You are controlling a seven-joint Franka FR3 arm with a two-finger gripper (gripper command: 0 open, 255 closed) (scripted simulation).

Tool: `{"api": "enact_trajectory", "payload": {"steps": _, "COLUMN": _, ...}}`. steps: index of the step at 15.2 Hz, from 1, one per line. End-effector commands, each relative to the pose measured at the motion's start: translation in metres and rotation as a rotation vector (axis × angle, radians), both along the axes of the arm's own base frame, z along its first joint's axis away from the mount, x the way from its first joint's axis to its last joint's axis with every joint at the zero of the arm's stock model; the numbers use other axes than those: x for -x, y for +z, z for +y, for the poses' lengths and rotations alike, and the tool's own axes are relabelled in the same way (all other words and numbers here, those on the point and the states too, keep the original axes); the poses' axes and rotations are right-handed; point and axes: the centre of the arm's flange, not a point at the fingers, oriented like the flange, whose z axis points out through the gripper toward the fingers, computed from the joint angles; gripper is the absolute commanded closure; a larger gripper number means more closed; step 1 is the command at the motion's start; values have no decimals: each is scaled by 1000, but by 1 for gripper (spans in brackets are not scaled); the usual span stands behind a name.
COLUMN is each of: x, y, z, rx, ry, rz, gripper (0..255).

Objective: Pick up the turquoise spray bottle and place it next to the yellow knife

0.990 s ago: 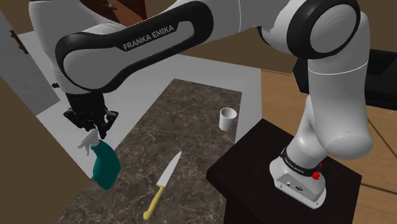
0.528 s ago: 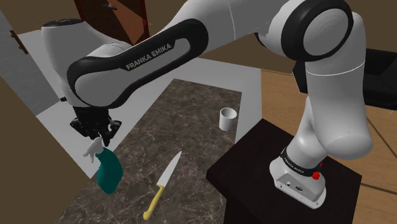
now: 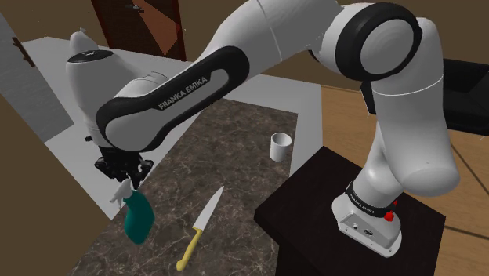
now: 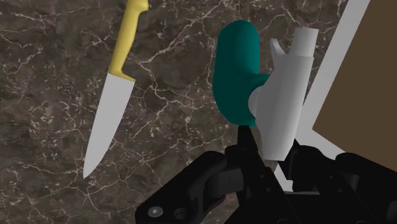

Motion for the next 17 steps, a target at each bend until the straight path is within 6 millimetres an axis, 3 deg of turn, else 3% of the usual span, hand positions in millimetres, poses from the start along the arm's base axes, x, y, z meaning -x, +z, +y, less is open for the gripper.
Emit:
{"api": "enact_trajectory", "payload": {"steps": 1, "x": 1, "y": -10, "z": -1, "rx": -1, "ry": 0, "rz": 0, "gripper": 255}}
{"api": "enact_trajectory", "payload": {"steps": 6, "x": 1, "y": -35, "z": -1, "rx": -1, "ry": 0, "rz": 0, "gripper": 255}}
{"api": "enact_trajectory", "payload": {"steps": 13, "x": 1, "y": -35, "z": -1, "rx": -1, "ry": 0, "rz": 0, "gripper": 255}}
{"api": "enact_trajectory", "payload": {"steps": 14, "x": 1, "y": -35, "z": -1, "rx": -1, "ry": 0, "rz": 0, "gripper": 0}}
{"api": "enact_trajectory", "payload": {"steps": 17, "x": 1, "y": -35, "z": -1, "rx": -1, "ry": 0, "rz": 0, "gripper": 0}}
